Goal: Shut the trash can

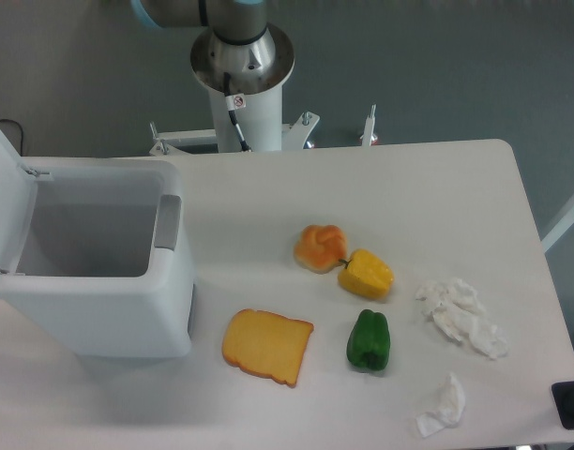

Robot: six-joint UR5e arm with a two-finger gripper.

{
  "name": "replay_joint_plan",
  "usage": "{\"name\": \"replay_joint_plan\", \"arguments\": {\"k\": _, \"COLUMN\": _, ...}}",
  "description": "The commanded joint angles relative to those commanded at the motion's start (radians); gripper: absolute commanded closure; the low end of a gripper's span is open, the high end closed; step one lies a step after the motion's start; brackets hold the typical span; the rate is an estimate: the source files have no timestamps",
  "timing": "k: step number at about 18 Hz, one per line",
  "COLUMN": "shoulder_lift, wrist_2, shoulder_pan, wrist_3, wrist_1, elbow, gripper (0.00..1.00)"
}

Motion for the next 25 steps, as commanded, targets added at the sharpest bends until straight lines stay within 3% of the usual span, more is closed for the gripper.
{"name": "replay_joint_plan", "arguments": {"k": 15, "shoulder_lift": -0.008, "wrist_2": 0.009, "shoulder_pan": -0.011, "wrist_3": -0.002, "wrist_1": -0.002, "elbow": -0.021, "gripper": 0.0}}
{"name": "replay_joint_plan", "arguments": {"k": 25, "shoulder_lift": 0.005, "wrist_2": 0.138, "shoulder_pan": -0.006, "wrist_3": 0.003, "wrist_1": 0.0, "elbow": -0.018, "gripper": 0.0}}
